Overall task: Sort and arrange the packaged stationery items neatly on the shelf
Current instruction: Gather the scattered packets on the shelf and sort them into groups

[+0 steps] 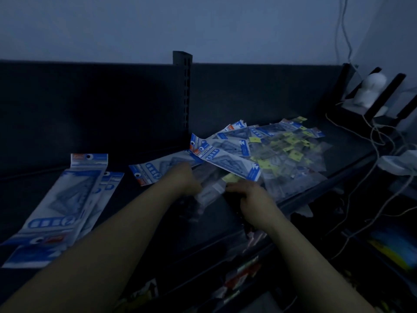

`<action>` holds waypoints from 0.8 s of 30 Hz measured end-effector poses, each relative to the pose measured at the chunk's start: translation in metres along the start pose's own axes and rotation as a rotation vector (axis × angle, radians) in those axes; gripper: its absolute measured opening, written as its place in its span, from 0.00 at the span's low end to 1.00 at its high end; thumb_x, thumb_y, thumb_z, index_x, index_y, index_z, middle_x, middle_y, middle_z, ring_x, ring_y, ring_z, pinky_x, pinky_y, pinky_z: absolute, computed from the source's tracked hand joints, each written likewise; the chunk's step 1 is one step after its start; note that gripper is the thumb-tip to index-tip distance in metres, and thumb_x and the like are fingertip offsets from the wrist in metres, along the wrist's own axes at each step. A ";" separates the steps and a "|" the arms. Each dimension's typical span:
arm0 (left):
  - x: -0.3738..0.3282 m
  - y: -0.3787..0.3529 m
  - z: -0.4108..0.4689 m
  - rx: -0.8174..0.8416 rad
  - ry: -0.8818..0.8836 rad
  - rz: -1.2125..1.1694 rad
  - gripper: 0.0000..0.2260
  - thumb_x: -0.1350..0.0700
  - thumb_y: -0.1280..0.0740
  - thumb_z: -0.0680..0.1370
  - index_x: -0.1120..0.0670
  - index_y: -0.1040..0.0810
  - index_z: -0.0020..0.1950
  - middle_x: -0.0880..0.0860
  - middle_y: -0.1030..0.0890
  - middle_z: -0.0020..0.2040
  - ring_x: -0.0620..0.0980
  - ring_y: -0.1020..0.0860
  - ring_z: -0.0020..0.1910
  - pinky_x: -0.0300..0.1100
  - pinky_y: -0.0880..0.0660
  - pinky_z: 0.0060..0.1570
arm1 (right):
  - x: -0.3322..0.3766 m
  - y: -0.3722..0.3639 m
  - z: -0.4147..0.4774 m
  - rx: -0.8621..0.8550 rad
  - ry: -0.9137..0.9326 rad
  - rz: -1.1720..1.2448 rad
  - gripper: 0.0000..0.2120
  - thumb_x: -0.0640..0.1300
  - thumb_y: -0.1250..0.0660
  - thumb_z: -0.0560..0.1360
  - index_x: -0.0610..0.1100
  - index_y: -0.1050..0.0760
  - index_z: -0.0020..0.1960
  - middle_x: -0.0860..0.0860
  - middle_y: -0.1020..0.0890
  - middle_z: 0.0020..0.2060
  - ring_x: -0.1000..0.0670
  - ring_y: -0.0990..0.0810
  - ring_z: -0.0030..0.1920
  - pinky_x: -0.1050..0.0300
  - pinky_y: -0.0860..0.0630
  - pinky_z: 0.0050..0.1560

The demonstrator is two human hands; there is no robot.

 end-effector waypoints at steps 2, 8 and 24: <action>-0.002 -0.001 0.002 -0.011 -0.008 -0.075 0.18 0.50 0.29 0.70 0.59 0.23 0.54 0.55 0.21 0.48 0.54 0.22 0.47 0.41 0.26 0.41 | -0.003 -0.002 0.003 0.044 -0.038 0.079 0.28 0.25 0.46 0.69 0.47 0.19 0.56 0.50 0.20 0.58 0.49 0.24 0.60 0.52 0.26 0.59; -0.029 -0.007 -0.008 -0.065 -0.098 0.044 0.30 0.45 0.23 0.67 0.60 0.28 0.60 0.56 0.24 0.55 0.54 0.24 0.54 0.42 0.28 0.45 | -0.026 0.013 0.003 -0.110 -0.268 0.234 0.23 0.29 0.49 0.75 0.42 0.21 0.60 0.45 0.19 0.55 0.50 0.21 0.45 0.65 0.27 0.39; 0.017 0.025 -0.001 0.015 -0.166 -0.011 0.25 0.55 0.29 0.73 0.58 0.29 0.69 0.58 0.22 0.61 0.55 0.23 0.58 0.41 0.26 0.52 | -0.010 0.006 0.022 -0.048 -0.245 0.036 0.20 0.34 0.42 0.77 0.44 0.27 0.67 0.47 0.25 0.66 0.47 0.27 0.64 0.64 0.34 0.57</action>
Point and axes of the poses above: each hand's wrist, its own z-axis towards the middle knuckle, its own y-axis out of the back of the hand, x = y × z, the point moved 7 cm from there along z, towards the middle knuckle
